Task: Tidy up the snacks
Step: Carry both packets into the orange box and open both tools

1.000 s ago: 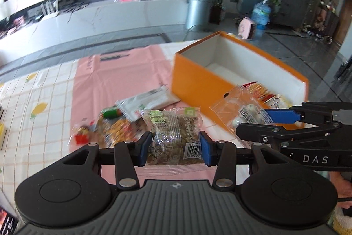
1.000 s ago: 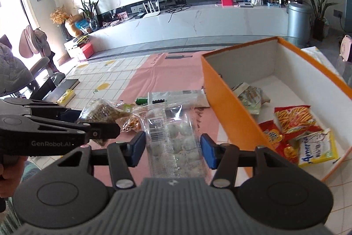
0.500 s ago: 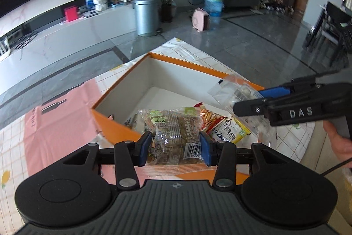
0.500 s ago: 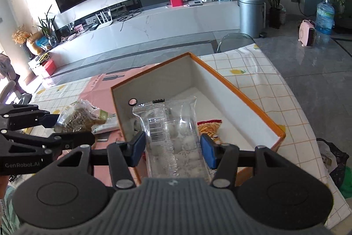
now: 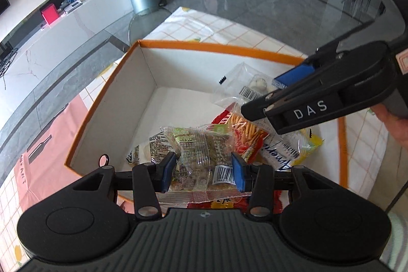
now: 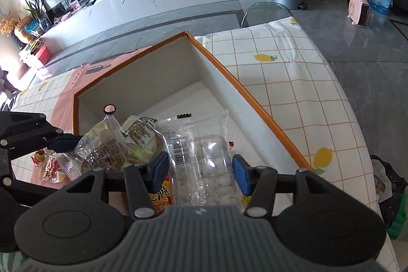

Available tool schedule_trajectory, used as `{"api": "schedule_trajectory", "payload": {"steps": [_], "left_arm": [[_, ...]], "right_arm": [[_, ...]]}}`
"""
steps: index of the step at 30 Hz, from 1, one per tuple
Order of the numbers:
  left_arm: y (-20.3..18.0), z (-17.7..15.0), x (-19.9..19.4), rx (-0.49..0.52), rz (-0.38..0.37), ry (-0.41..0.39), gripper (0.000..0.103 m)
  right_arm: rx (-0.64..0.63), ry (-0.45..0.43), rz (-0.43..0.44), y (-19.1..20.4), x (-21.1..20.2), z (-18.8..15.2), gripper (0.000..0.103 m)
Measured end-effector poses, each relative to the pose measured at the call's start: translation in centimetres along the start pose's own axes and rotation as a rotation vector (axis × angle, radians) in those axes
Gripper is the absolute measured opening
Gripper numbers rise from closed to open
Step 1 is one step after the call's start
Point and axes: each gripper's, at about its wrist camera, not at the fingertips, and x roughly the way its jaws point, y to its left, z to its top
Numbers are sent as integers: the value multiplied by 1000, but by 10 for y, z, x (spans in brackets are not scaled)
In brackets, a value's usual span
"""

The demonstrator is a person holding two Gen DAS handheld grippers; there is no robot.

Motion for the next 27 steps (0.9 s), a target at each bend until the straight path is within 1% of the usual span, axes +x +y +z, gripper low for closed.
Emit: {"api": "schedule_trajectory", "payload": {"steps": [5, 9, 17, 22, 24, 27], "left_arm": [[-2, 5, 21, 39, 0, 49, 52], [-2, 7, 36, 58, 14, 88, 52], [-4, 5, 54, 96, 43, 137, 52], [-3, 6, 60, 87, 40, 163, 53], [-3, 6, 63, 87, 40, 169, 58], [-4, 6, 62, 92, 34, 163, 59]], "right_arm": [[-10, 40, -33, -1, 20, 9, 53], [-25, 77, -66, 1, 35, 13, 53], [-66, 106, -106, 7, 54, 11, 54], [-73, 104, -112, 9, 53, 11, 54], [-70, 105, -114, 9, 52, 10, 55], [-66, 103, -123, 11, 49, 10, 57]]}}
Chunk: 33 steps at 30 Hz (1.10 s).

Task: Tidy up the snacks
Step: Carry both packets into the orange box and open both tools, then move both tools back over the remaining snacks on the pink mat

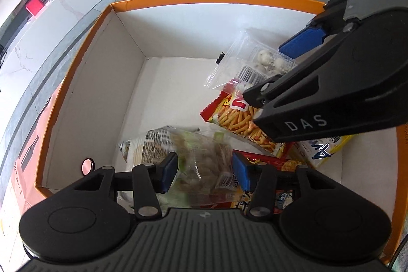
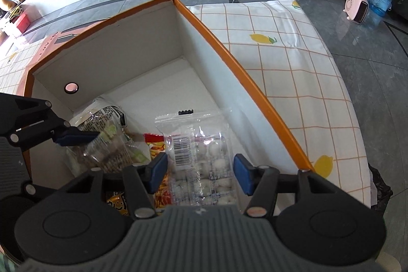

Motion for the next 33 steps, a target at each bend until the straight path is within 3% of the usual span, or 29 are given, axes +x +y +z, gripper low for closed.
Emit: {"api": "schedule_trajectory", "payload": {"steps": [7, 15, 22, 33], "left_arm": [[2, -6, -26, -11, 27, -57, 64], [8, -30, -89, -109, 48, -200, 65], [15, -75, -145, -263, 87, -326, 72], [27, -168, -189, -428, 231, -370, 72]], "right_arm": [[0, -31, -24, 1, -16, 1, 62], [29, -83, -19, 10, -53, -11, 63], [83, -176, 56, 34, -97, -41, 64], [103, -369, 186, 114, -137, -108, 64]]}}
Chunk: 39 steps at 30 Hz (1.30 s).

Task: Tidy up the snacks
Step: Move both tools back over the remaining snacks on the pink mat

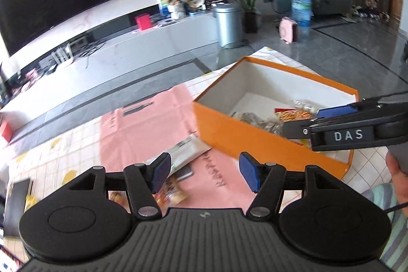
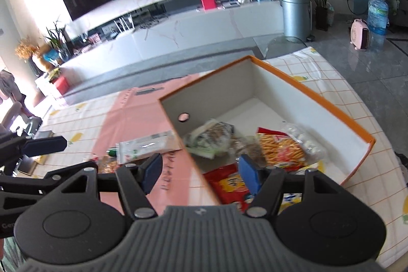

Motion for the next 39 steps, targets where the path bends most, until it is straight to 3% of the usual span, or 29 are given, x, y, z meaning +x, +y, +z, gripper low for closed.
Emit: {"api": "schedule_trajectory", "payload": {"steps": [8, 18, 27, 39], "left_arm": [[45, -35, -21, -134, 46, 1, 73], [83, -74, -22, -195, 67, 11, 73], [115, -88, -5, -292, 23, -11, 73], [137, -93, 45, -325, 34, 70, 73]], "right_arm": [[-31, -70, 10, 55, -8, -40, 65], [-30, 4, -21, 88, 23, -82, 66], [-88, 32, -36, 107, 57, -90, 65], [-118, 93, -37, 111, 105, -84, 64]]}}
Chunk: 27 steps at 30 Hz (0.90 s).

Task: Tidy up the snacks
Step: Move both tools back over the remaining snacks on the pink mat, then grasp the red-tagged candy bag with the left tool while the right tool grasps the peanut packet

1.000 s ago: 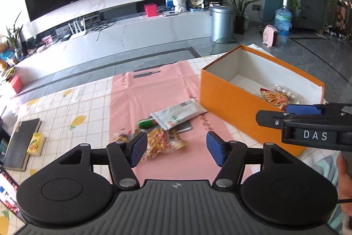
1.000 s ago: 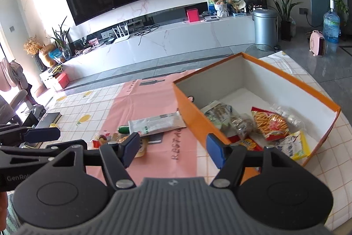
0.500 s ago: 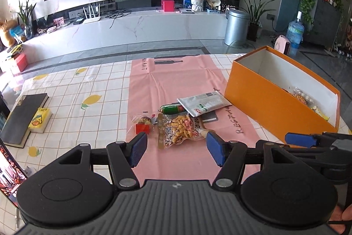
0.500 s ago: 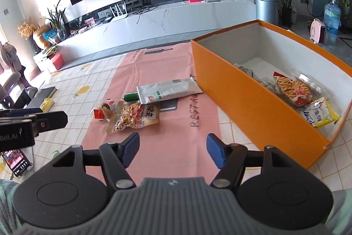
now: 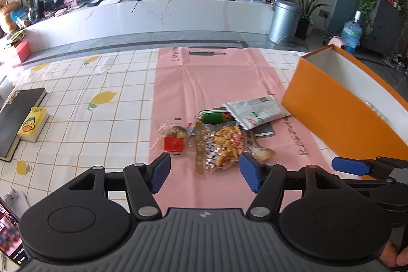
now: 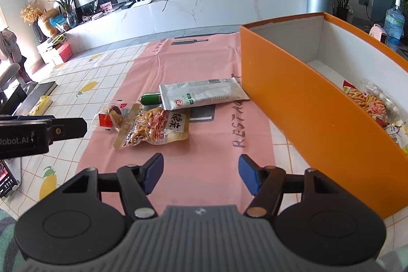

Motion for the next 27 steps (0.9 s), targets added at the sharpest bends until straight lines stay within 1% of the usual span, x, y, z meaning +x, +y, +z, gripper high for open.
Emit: {"api": "schedule_trajectory", "payload": {"steps": [3, 7, 14, 25, 27], "left_arm": [[11, 5, 11, -24, 12, 17, 73], [23, 12, 25, -31, 27, 27, 73], [44, 19, 56, -66, -5, 45, 73], [56, 24, 92, -123, -29, 53, 73], [58, 23, 97, -133, -31, 64, 69]], "right_arm": [[0, 16, 13, 4, 16, 8, 64], [-16, 22, 31, 13, 33, 20, 64], [-29, 37, 53, 30, 62, 34, 64], [-39, 71, 61, 42, 97, 41, 65], [-43, 72, 67, 44, 100, 42, 65]]}}
